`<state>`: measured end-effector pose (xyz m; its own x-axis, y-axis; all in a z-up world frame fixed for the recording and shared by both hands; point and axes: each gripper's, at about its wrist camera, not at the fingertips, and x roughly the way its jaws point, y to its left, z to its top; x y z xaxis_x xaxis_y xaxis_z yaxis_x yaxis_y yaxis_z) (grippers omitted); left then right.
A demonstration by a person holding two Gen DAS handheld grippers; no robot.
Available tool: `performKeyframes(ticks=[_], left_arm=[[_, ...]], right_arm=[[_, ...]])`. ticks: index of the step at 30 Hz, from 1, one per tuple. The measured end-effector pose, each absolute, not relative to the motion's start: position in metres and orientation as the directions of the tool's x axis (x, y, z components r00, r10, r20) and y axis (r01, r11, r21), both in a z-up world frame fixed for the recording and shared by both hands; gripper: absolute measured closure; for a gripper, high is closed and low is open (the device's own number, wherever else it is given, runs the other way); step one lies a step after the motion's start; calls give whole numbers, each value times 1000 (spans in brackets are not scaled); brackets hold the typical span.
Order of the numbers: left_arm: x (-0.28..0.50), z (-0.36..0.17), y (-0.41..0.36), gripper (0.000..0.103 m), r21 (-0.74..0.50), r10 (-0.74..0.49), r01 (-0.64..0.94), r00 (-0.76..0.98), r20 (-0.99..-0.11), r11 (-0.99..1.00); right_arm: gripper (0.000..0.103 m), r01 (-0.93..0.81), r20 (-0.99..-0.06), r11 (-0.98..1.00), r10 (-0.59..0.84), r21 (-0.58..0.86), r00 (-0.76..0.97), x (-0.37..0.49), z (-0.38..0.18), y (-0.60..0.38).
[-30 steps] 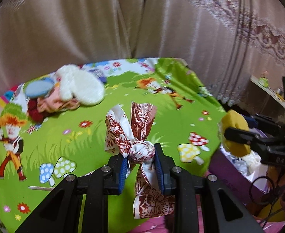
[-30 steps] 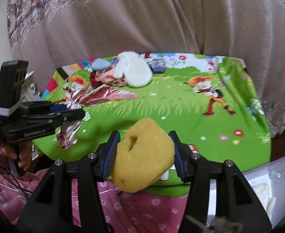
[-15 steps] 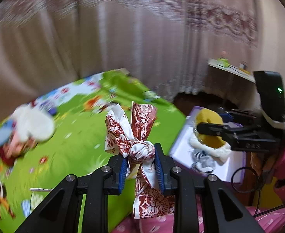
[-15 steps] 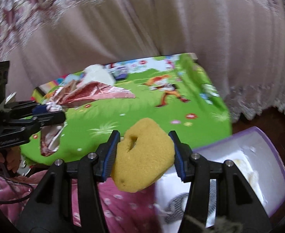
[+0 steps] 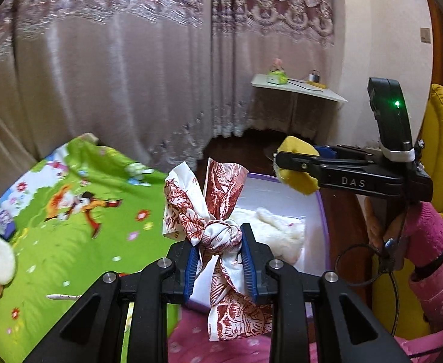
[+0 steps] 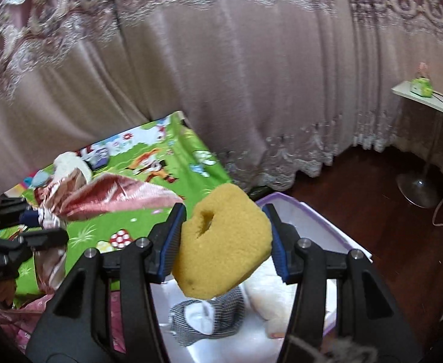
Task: Organize soft objects
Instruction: 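Carry the sponge and scarf to the white bin and release both, then return to the mat and grasp the white fuzzy mitten with the right tool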
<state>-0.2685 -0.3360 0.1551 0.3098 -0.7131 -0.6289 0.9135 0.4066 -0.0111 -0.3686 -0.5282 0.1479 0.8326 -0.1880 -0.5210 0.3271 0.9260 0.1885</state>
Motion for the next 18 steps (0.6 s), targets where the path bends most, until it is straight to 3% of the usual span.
performKeyframes(ticks=[3,5,6,10,13,18], left_arm=[[-266,144,-355,65,-76,-729,924,244,-639,376],[-261,133,-364,29,-171,-748,929,146,-647,329],[-257,129,-366,25,-198,-747,923,125,-653,329],[-231,117,-344,24,-271,-741,876,135,-657,400],[-206,108,-311,24,-237,-702,821,252,-666,520],[-145,80,-211,24,-109,-483,598,511,-711,794]], right_arm=[[42,370,-531,910,-224,186,818,-373,144,-539],[32,407,-554,896,-251,179,794,-374,139,-546],[30,427,-565,887,-265,176,781,-374,137,-549],[28,464,-564,861,-281,210,777,-380,138,-558],[28,441,-565,875,-265,200,781,-374,138,-552],[28,309,-616,930,-126,199,777,-335,121,-508]])
